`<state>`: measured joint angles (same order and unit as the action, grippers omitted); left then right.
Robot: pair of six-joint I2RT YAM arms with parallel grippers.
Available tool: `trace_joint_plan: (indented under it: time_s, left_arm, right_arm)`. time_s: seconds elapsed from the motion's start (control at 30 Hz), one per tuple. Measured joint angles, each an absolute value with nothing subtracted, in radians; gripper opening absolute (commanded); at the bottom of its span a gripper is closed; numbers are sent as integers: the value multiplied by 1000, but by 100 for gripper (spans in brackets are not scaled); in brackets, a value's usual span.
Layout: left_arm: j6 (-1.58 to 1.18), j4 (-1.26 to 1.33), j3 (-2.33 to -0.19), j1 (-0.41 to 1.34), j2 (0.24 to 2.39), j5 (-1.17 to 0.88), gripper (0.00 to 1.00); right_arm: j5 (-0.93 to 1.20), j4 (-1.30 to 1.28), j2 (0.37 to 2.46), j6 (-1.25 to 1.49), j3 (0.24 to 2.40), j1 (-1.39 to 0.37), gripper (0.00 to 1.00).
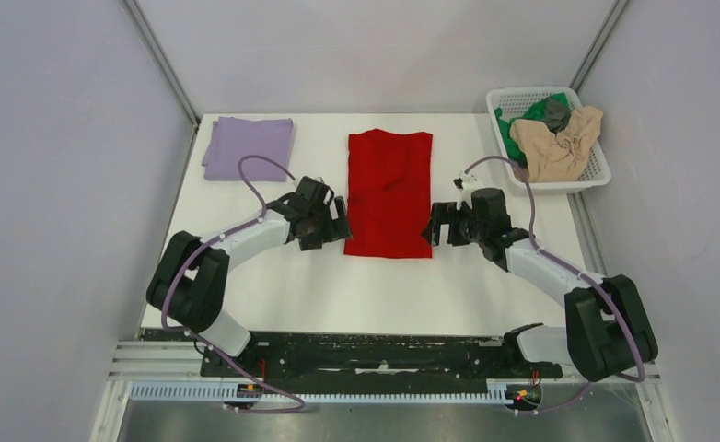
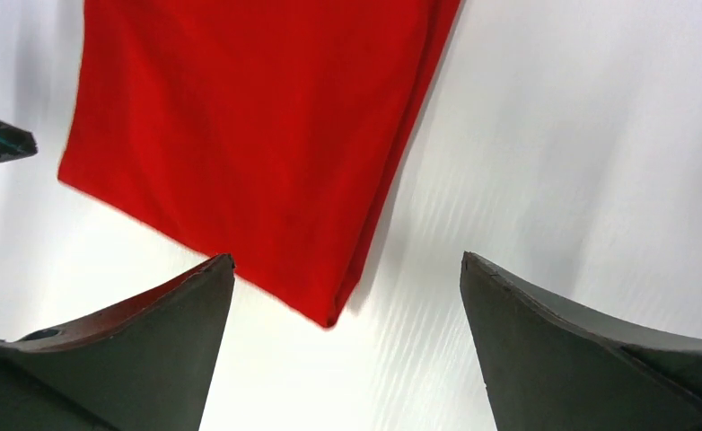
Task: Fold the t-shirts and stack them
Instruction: Grab one side of the 2/3 rectangular tshirt with both arms
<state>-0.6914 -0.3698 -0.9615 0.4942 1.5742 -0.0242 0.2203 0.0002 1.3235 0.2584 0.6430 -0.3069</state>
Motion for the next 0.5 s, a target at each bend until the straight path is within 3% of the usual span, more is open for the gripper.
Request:
trace_joint_plan:
  time_s: [0.27,0.5]
  left_arm:
    - [-743,-295,-863,531,1581,-62,66]
    - [-770,-215,-858,562,1630,-80,49]
  right_arm:
    - [286,14,1277,270,493,-322,98]
    - [288,45,1279,278,476,-327,98]
